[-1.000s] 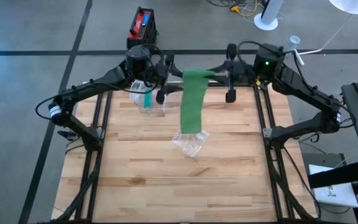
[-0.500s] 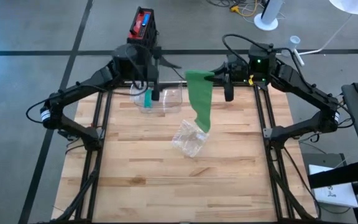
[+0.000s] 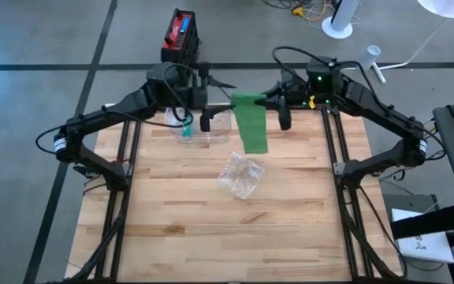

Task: Roll bandage
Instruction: Roll the green bandage

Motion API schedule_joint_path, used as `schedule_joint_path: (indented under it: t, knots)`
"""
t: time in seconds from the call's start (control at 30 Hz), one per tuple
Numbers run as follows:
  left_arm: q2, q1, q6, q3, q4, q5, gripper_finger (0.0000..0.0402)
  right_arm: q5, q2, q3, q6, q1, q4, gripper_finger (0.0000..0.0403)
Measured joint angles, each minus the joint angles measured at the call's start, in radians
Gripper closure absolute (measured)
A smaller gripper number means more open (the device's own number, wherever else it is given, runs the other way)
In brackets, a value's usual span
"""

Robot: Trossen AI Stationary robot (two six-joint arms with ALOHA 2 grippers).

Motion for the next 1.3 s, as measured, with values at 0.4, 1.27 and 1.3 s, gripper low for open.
schedule_joint_path:
  t: [0.4, 1.27, 1.3]
  knots:
    - [0.038, -0.005, 0.103, -0.008, 0.014, -0.011, 0.0203, -0.005, 0.0, 0.0, 0.028, 0.0, 0.008, 0.036]
    - [-0.022, 0.006, -0.171, -0.007, 0.036, -0.091, 0.0368, 0.034, -0.067, -0.045, -0.426, 0.001, 0.039, 0.0205]
    - [-0.022, 0.006, -0.186, -0.007, 0.036, -0.086, 0.0368, 0.033, -0.061, -0.053, -0.425, 0.002, 0.054, 0.0202]
